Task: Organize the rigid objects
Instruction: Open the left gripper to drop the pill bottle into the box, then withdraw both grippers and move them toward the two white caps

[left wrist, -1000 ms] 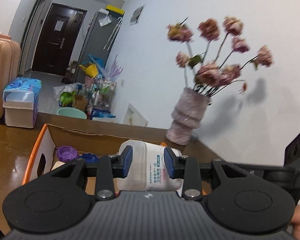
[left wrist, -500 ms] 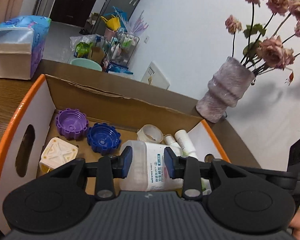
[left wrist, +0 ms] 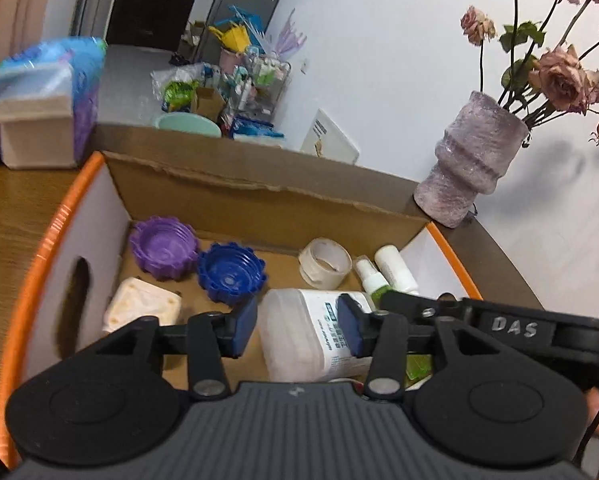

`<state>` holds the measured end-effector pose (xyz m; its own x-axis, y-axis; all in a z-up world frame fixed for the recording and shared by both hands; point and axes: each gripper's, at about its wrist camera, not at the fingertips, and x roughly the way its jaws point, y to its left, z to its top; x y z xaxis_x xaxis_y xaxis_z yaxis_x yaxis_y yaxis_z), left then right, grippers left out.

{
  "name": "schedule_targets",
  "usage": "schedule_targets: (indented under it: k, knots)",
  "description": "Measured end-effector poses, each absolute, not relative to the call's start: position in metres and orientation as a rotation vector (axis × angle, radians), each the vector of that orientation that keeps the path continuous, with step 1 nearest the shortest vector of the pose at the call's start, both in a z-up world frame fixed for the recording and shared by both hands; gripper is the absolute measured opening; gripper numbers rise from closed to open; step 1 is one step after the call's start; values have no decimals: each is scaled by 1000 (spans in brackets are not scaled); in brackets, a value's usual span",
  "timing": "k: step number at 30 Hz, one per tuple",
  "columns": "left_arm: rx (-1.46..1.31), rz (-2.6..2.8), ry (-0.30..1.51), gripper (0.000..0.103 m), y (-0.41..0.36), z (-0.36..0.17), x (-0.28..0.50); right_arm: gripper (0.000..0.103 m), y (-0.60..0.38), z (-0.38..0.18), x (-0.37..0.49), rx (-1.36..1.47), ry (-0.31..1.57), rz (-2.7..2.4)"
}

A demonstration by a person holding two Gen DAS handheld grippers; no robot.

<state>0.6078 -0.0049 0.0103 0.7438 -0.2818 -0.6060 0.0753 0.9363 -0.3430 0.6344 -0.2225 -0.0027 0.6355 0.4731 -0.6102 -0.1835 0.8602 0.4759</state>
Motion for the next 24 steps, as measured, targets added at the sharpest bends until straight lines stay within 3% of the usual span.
schedule_targets:
  k: [2, 4, 6, 14, 24]
  knots:
    - [-273, -179, 678, 61, -3, 23, 600, 36, -225, 9, 629, 362, 779, 374]
    - [-228, -150, 634, 68, 1, 38, 591, 43, -224, 23, 621, 289, 741, 367]
    - [-191, -116, 603, 70, 6, 52, 580, 56, -224, 35, 609, 221, 703, 346]
    - [-127, -57, 488, 77, 21, 103, 520, 63, -229, 90, 552, 89, 596, 321]
    - [-76, -16, 292, 103, 25, 136, 430, 84, -223, 111, 457, -40, 401, 278]
